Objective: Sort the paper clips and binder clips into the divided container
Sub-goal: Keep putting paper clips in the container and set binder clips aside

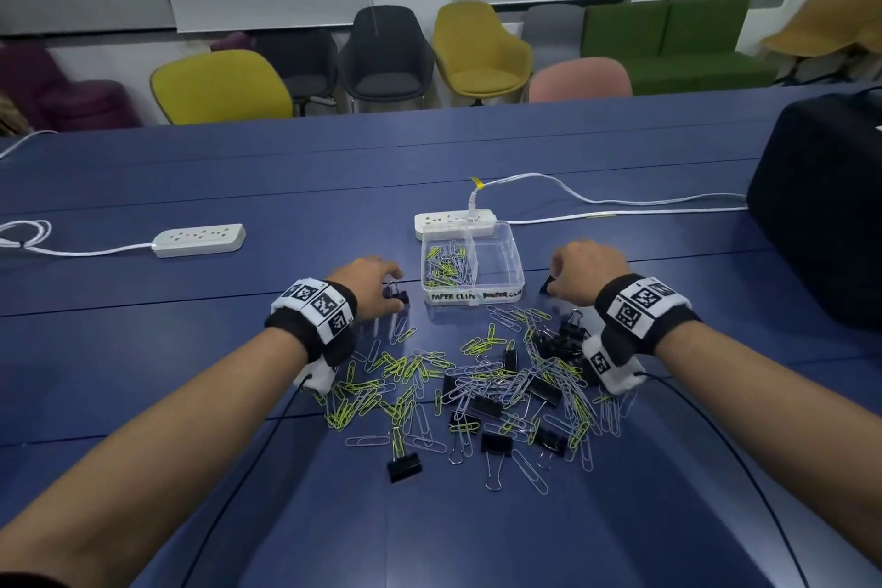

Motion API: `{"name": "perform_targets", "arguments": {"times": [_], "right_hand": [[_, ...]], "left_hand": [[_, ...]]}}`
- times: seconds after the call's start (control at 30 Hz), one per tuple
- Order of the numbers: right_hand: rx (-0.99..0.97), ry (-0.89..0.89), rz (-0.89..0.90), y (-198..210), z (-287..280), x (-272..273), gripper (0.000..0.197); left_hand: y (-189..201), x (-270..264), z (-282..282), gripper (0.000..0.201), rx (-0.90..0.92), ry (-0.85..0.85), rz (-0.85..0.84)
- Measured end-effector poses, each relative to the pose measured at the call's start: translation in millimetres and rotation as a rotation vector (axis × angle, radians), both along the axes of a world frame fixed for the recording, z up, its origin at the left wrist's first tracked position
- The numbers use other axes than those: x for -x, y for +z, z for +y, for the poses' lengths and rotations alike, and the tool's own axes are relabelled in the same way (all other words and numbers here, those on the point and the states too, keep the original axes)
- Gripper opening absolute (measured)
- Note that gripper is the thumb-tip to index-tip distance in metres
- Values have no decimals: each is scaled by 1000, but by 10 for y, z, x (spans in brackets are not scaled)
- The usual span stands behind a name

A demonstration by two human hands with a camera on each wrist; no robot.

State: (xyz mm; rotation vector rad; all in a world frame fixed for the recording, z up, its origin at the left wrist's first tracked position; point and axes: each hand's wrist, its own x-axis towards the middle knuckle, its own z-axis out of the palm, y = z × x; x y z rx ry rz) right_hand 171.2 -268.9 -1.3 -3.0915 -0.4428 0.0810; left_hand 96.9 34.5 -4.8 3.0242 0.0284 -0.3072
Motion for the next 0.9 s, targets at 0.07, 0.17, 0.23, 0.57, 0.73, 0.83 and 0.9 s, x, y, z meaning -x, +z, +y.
{"name": "perform_targets", "arguments": {"times": [0.07, 0.17, 0.23, 0.57, 0.73, 0.83, 0.9], "right_hand": [[-28, 79, -21, 7, 68, 73, 5], [69, 146, 94, -33, 192, 235, 16], [145, 175, 124, -73, 265, 297, 20], [-19, 455, 306, 0, 647, 502, 30], [-133, 454, 264, 78, 701, 511, 25], [-75, 448, 248, 39, 741, 538, 46], [-48, 460, 240, -7, 804, 598, 60]], "left_hand": [[66, 99, -10, 39, -19, -32, -19], [112, 260, -100, 35, -40, -113, 42], [78, 340, -182, 41, -89, -141, 96], [3, 685, -339, 38, 18, -265, 178], [66, 820, -48, 49, -11, -63, 78], [77, 890, 99, 71, -76, 31, 142], [52, 916, 83, 76, -68, 44, 189]]}}
